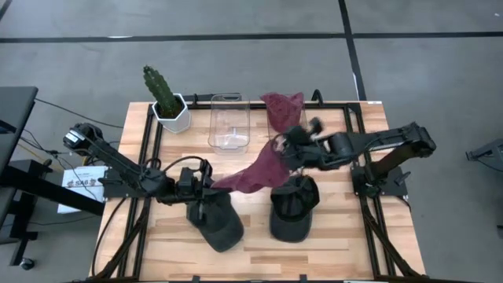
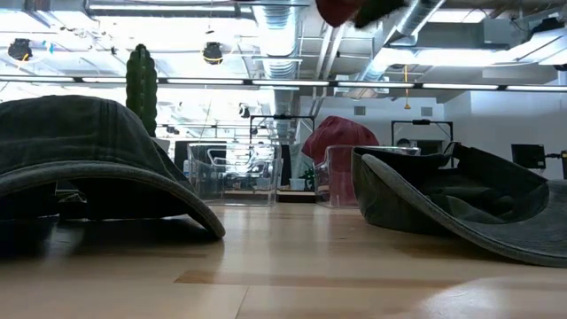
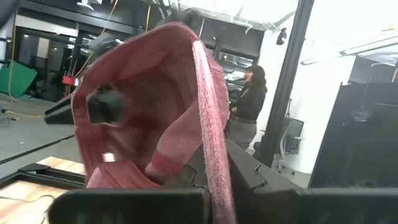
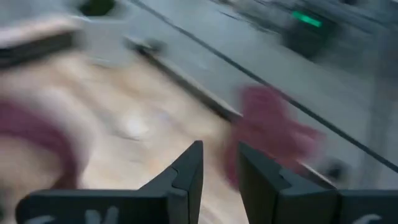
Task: Pick & Place hat
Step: Put the red cap into the right transparent bin
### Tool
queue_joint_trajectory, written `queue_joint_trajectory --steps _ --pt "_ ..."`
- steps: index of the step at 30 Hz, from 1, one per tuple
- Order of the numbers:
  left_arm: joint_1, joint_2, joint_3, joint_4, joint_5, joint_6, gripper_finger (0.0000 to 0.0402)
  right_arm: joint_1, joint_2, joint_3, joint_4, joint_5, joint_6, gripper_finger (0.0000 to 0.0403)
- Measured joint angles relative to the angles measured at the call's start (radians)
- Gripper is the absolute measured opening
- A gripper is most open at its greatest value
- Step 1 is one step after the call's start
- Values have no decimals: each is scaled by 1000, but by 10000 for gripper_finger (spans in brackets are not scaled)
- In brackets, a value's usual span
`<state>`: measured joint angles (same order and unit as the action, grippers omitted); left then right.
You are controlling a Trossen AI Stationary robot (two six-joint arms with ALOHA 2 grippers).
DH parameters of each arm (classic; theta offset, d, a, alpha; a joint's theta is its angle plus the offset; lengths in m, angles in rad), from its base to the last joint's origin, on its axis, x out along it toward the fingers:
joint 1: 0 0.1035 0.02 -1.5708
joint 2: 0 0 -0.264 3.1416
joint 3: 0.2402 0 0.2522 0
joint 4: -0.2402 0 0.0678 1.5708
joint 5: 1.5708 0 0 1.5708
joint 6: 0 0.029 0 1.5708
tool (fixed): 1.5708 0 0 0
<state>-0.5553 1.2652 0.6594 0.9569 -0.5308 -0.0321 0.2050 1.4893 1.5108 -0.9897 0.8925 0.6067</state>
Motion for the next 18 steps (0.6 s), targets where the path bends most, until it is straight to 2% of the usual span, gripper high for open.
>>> queue_joint_trajectory --steps 4,7,10,15,18 --pt "21 8 0 -4 10 -1 15 31 38 0 360 -127 -234 82" --pt "25 12 0 3 10 -1 15 37 38 0 506 -229 -302 82" --pt "26 14 0 22 66 -1 15 32 28 1 517 -313 -327 82" --pt "45 14 0 133 287 -11 15 10 29 1 467 -331 -319 82" --pt "61 14 0 148 334 -29 15 -1 37 1 480 -391 -319 82"
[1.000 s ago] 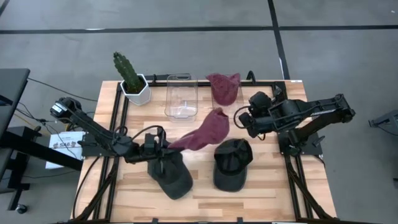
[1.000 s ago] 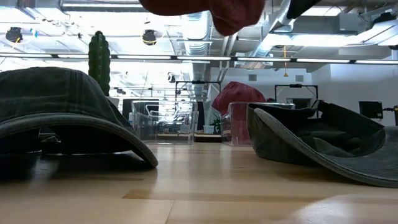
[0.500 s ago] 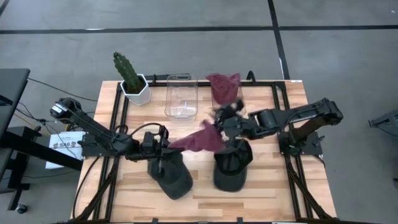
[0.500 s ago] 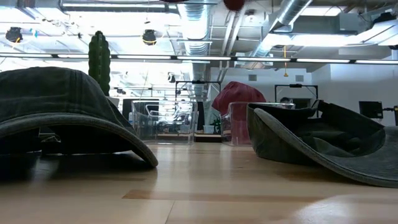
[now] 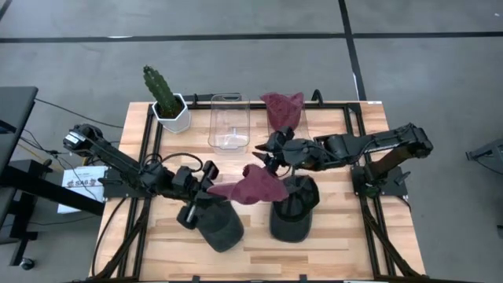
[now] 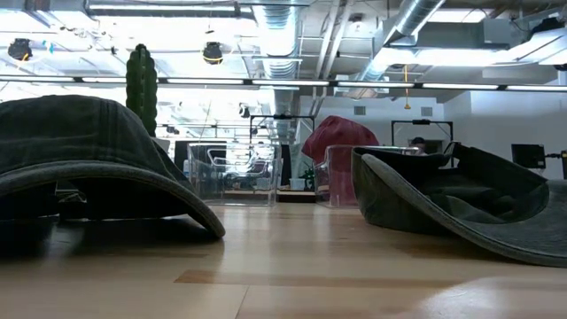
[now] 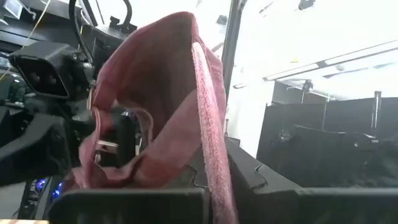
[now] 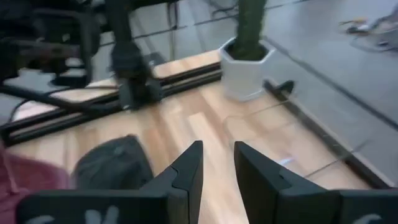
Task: Pick & Place hat
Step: Put the red cap into the right transparent bin
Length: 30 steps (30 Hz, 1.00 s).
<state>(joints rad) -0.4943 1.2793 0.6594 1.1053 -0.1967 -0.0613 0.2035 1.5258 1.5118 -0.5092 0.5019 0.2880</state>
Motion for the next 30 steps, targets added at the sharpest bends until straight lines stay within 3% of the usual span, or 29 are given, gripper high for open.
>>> queue_joint_trajectory --steps 5,14,20,30 --pt "50 4 0 6 15 -12 15 18 42 -2 90 -109 -29 81" --pt "105 86 55 48 107 -75 15 -20 65 33 58 -52 -40 82" --pt "103 110 72 45 173 -81 15 -32 56 33 24 -371 -170 82" --pt "48 110 58 24 217 -96 15 -32 -99 33 18 -259 -264 82"
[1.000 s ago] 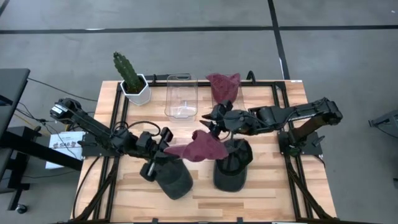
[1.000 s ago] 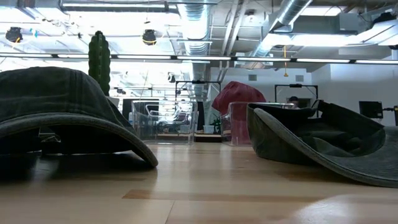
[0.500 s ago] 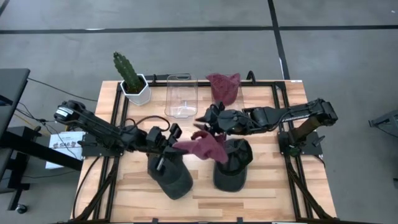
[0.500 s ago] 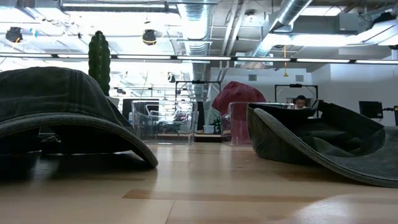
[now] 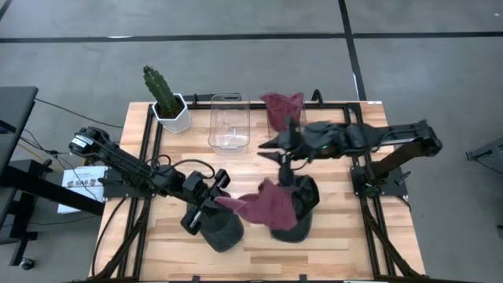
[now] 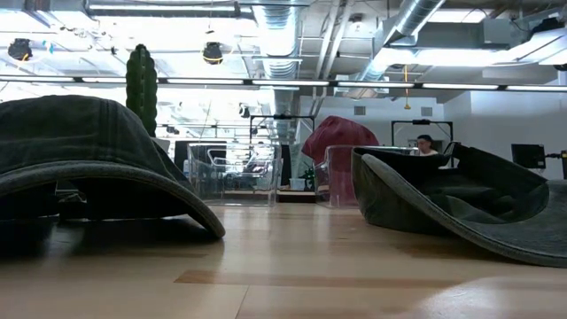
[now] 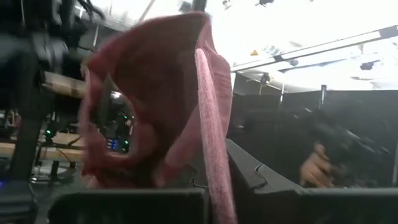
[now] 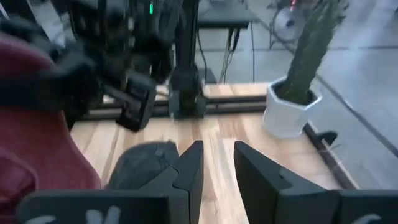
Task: Pick & Place hat
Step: Put the red cap into the right transparent bin
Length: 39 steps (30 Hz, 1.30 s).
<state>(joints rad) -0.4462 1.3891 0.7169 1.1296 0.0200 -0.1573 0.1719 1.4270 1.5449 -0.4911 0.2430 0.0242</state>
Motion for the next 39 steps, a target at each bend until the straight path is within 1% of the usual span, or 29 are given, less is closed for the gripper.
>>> queue_joint_trajectory --steps 2,3,5,8,10,12,14,16,21,23,27,31,36,39 --pt "-12 0 -4 -4 -1 1 15 1 -34 0 -3 19 0 82" --pt "-17 0 -4 -5 -1 7 15 7 -49 0 -11 55 1 82" --pt "-30 0 -4 -4 1 24 15 24 -74 0 -34 172 9 82" --pt "-46 -6 -4 -4 7 49 15 53 -95 0 -104 392 49 82" --pt "-47 -15 -4 7 -8 66 15 71 -97 0 -158 489 85 82" --pt "-44 -29 -4 12 -44 84 15 93 -96 0 -211 526 125 82" --pt "-38 -42 -4 11 -102 108 15 119 -89 0 -243 553 154 82" --pt "-34 -50 -4 10 -151 126 15 150 -76 0 -253 594 159 82" --pt "-8 -56 -5 2 -212 128 15 204 -64 0 -254 752 160 82" --pt "1 -56 -5 1 -236 128 15 215 -64 0 -260 783 168 81" --pt "19 -56 -5 1 -266 133 15 235 -63 0 -265 785 187 82" --pt "26 -55 -6 14 -311 135 15 231 -15 0 -264 791 188 80" --pt "34 -55 -6 24 -325 133 15 169 75 0 -234 788 176 69" --pt "34 -50 -6 23 -325 133 15 130 111 0 -158 781 140 66"
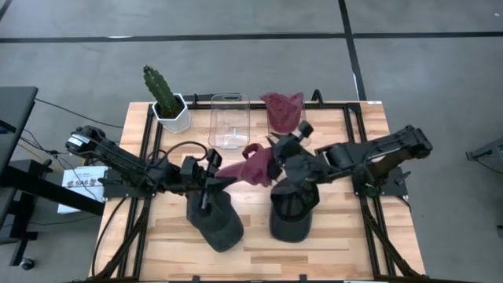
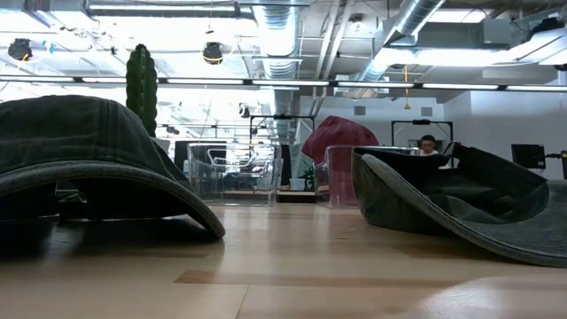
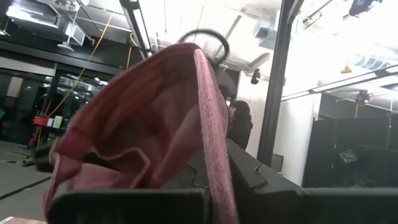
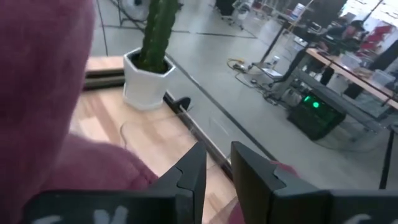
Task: Pick & Place hat
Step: Put the red cap into the right transparent bin
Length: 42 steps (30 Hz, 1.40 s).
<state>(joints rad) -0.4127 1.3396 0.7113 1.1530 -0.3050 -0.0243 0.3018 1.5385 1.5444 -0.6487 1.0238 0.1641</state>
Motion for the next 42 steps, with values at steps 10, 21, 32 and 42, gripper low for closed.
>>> queue_joint_trajectory --steps 10,21,32,42 --pt "-30 18 -1 -78 8 -18 15 -38 -42 23 152 -52 -113 66" --pt "-72 18 -1 -50 101 -18 15 -5 -43 46 101 -81 -56 66" --pt "-52 18 -1 -45 104 -17 15 37 29 46 152 -460 47 65" --pt "-51 18 -1 -56 100 -17 15 69 -23 80 133 -532 46 66"
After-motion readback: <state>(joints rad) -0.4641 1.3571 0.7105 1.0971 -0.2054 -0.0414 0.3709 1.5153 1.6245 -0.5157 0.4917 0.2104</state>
